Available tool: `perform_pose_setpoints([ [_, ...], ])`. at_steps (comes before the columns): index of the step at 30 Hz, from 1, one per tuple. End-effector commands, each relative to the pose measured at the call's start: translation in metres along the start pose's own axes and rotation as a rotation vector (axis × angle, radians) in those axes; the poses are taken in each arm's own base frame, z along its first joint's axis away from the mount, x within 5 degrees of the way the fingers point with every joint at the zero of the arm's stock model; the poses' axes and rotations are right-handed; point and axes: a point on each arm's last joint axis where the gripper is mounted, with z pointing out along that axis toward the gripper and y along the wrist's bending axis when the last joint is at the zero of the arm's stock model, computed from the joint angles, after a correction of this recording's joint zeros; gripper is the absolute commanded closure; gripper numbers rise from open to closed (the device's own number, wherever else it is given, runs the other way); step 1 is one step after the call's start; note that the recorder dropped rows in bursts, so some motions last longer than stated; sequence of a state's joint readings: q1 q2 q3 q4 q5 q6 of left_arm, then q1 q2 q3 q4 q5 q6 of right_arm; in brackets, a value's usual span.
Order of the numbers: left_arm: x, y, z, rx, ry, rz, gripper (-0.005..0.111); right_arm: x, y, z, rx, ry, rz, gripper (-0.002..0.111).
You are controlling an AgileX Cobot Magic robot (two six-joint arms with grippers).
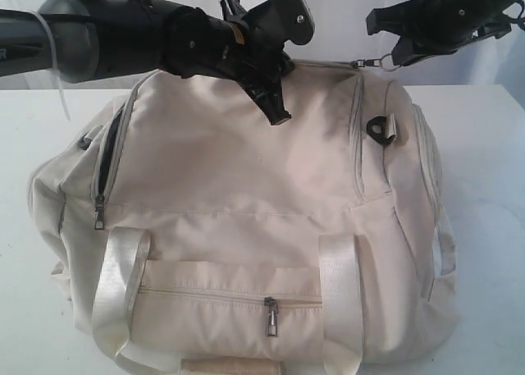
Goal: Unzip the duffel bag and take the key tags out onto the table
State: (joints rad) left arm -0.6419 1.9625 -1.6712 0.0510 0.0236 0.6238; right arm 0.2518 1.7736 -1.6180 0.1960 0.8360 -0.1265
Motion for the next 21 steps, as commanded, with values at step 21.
perform_pose_setpoints([
  [21,0.026,0.037,-0.028,-0.014,0.159,-0.003,0.107,0.009,-0.035,-0.002,0.039,0.081,-0.04,0.108],
])
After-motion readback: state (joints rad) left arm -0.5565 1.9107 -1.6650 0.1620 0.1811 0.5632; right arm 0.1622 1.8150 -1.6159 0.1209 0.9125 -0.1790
